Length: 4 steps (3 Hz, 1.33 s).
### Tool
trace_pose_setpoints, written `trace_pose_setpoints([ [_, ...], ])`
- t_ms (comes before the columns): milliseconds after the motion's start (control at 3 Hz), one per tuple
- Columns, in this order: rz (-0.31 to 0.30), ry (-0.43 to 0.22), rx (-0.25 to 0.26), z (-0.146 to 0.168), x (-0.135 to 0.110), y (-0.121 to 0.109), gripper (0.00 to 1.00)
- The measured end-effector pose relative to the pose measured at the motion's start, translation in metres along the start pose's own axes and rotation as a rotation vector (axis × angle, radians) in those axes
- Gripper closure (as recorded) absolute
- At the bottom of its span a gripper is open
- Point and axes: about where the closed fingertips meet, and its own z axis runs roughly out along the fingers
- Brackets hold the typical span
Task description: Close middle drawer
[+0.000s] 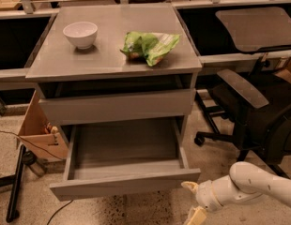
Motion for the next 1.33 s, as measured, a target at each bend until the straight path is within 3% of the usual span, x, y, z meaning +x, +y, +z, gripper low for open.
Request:
trace_pose_setpoints([
  [667, 0.082, 0.012, 0.013, 0.044, 0.015, -0.019, 0.41],
  [1000, 0.103, 0.049, 0.065, 0.068, 0.004, -0.03, 0.64],
  [1333, 0.122, 0.105, 0.161, 0.092, -0.016, -0.057, 0.95],
])
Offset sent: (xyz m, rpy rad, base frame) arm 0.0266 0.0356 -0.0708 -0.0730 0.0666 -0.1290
